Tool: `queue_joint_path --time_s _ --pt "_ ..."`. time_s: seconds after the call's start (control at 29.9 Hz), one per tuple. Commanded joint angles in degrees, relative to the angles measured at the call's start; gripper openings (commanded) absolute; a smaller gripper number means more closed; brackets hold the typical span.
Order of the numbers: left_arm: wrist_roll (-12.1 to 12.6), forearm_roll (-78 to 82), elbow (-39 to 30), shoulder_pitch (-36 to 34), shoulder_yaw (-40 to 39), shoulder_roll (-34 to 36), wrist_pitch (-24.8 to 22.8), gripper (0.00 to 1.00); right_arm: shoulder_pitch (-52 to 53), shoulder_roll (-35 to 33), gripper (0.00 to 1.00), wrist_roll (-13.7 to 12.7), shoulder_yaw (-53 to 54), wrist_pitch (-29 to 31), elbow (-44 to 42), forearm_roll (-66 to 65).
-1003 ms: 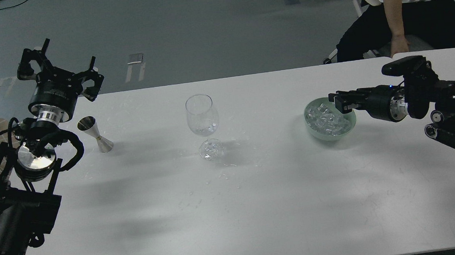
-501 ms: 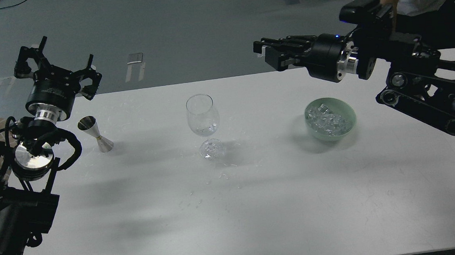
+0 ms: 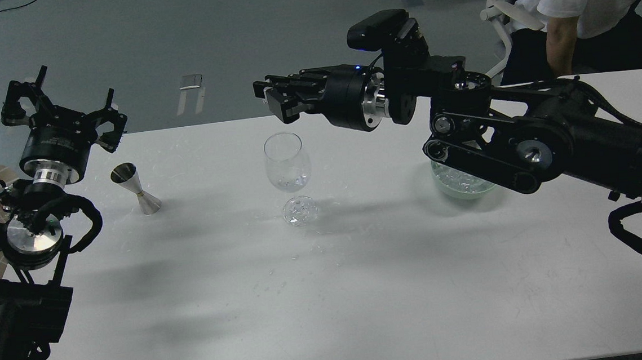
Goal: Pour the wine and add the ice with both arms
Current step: 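Lift the ice with the right gripper and move it over the glass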
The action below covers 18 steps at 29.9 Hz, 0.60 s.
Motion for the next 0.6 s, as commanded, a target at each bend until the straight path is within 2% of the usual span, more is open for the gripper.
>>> queue_joint_path --time_s 0.0,0.57 --pt "0.0 0.0 -0.1 0.0 -0.3 -0.1 0.0 0.98 0.3 0.2 0.04 0.1 -2.1 0.0 0.1 0.1" --pt "0.0 0.0 -0.1 0.1 -0.3 -0.6 0.0 0.98 -0.9 -4.3 0.06 0.2 -3.8 0.8 3.2 0.1"
